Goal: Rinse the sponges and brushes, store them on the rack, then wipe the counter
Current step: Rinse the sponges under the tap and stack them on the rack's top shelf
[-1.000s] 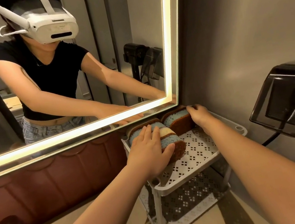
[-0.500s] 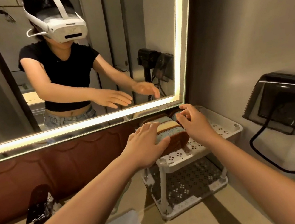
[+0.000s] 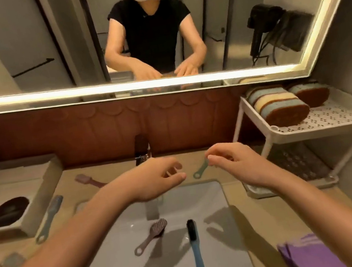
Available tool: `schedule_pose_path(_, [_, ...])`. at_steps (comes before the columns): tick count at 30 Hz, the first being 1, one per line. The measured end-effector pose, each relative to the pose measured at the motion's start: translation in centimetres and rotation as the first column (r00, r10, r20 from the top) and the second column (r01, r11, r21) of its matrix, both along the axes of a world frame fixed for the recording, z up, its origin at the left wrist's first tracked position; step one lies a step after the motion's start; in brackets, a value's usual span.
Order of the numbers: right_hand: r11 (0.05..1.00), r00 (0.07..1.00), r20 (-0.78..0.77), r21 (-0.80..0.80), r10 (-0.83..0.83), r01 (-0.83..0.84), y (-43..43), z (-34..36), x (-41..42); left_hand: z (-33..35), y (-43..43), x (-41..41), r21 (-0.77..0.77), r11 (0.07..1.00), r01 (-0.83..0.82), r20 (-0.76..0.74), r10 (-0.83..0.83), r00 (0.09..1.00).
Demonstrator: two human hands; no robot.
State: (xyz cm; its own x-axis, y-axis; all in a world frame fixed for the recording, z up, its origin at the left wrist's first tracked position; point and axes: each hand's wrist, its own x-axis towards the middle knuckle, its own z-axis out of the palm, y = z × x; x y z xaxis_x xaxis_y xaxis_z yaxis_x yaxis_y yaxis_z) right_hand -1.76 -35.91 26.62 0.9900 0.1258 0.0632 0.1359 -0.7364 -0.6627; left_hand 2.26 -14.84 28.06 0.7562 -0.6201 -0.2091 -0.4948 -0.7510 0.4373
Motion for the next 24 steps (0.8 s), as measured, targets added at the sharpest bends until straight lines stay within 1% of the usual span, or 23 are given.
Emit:
schedule_pose_path(3, [0.995, 0.993, -0.075, -0.029, 0.096, -0.098, 4.3, -2.2, 0.0, -2.3, 4.8, -1.6, 0.028, 0.996, -0.08, -0.052, 0.081, 0.995])
schedule_pose_path(5, [0.989, 0.98, -0.135, -0.008, 0.146, -0.148, 7.1, -3.4, -0.1, -3.7, 7.6, -2.8, 0.028, 0.989, -0.145, -0.092, 0.147, 0.985])
schedule_pose_path(8, [0.969, 0.942, -0.23, 0.013, 0.244, -0.248, 11.0, -5.6, -0.1, -5.8, 11.9, -4.3, 0.031, 0.969, -0.244, -0.161, 0.246, 0.956])
schedule_pose_path(11, [0.944, 0.9, -0.293, 0.033, 0.324, -0.329, 14.5, -7.7, 0.0, -8.0, 15.6, -5.8, 0.031, 0.939, -0.341, -0.217, 0.339, 0.915])
schedule_pose_path(16, [0.896, 0.824, -0.383, 0.021, 0.418, -0.444, 20.8, -10.9, 0.2, -12.3, 21.5, -8.5, 0.065, 0.873, -0.483, -0.302, 0.479, 0.824])
schedule_pose_path(20, [0.852, 0.772, -0.426, -0.004, 0.472, -0.523, 25.1, -13.0, 0.5, -15.0, 25.4, -10.4, 0.094, 0.807, -0.583, -0.339, 0.577, 0.743])
schedule_pose_path(24, [0.789, 0.716, -0.451, -0.041, 0.533, -0.613, 29.5, -14.1, 0.7, -17.3, 29.7, -12.0, 0.081, 0.693, -0.716, -0.353, 0.692, 0.63])
